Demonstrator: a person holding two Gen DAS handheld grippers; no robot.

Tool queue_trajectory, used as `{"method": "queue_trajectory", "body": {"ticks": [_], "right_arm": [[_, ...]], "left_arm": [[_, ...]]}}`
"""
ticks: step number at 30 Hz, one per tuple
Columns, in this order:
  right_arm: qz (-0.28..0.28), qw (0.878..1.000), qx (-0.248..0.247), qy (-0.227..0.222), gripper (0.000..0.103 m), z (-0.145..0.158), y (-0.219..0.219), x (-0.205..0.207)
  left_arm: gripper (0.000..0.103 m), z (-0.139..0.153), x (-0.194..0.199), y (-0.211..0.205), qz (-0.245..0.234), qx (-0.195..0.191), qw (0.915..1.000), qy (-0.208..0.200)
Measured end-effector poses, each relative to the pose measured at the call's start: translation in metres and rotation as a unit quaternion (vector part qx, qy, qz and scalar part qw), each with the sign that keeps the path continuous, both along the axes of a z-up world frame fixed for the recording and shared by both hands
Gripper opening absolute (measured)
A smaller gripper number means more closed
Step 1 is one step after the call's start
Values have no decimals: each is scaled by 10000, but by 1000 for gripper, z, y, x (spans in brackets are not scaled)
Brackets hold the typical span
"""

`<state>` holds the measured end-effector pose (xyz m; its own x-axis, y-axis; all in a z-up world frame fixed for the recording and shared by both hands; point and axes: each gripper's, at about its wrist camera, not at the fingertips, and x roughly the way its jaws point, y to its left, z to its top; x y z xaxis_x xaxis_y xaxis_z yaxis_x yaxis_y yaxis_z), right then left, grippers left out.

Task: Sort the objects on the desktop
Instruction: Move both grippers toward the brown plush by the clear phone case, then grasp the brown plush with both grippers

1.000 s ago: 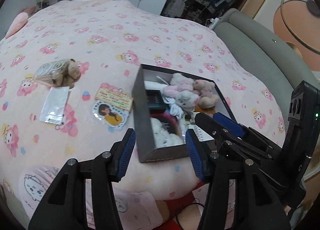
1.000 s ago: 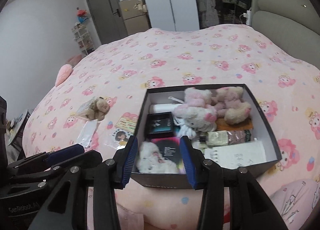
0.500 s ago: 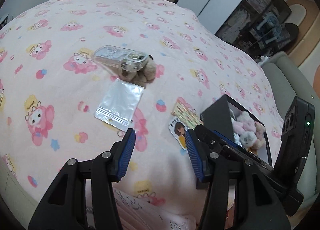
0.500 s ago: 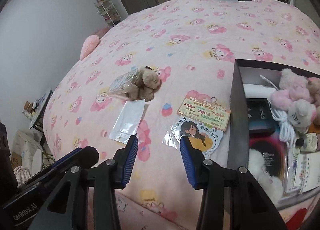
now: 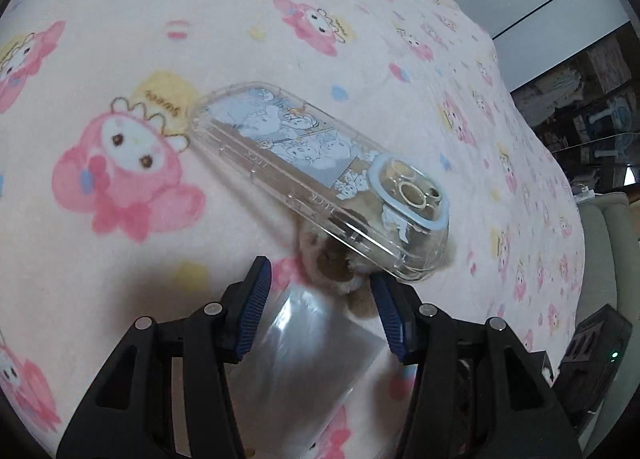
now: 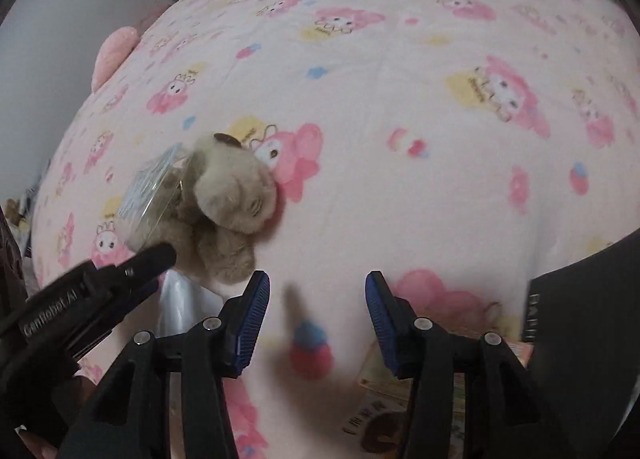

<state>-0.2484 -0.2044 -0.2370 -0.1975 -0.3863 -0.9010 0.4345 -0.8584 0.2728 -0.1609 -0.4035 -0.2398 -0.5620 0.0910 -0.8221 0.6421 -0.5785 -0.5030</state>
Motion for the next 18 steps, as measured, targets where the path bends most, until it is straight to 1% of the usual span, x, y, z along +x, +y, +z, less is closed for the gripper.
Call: {"method": "queue_trajectory", "body": {"ticks": [3,5,6,7,9,10,11,13,15,17,18], "right_arm": [[-170,9997,-181,42,47,-12,-9,-4],[-230,9991,-329,141,49,-16,-15,-5],[-291,9986,-410,174,49,-17,-17,-5],[-345,9980,-503,173,49,-17,-19,-6],[-341,9973,-647,94,49,-15,-19,-3],[-306,9976,-624,47,49,-12,-16,2],[-272,9978,-607,2,47,-8,-11,8],[-240,9973,-690,-42,47,4,5,24],[-268,9971,-712,46,47,17,24,42],[-336,9975,-619,101,47,23,40,58],[-319,9976,-607,60,47,25,46,66]], "left_arm": [[52,-19,-13,-2,-118,138,9998,-46],[39,-20,-16,-3,-132,142,9998,12],[33,-16,-17,-1,-177,52,9998,67],[29,-12,-17,1,-239,-19,9997,80],[25,-5,-14,7,-450,22,9990,58],[25,0,-9,13,-542,5,9985,55],[25,7,-4,20,-618,-15,9981,51],[25,23,10,36,-760,-89,9970,65],[24,39,27,53,-873,-252,9958,74],[24,47,43,69,-892,-381,9953,15],[24,50,49,78,-891,-595,9942,-107]]}}
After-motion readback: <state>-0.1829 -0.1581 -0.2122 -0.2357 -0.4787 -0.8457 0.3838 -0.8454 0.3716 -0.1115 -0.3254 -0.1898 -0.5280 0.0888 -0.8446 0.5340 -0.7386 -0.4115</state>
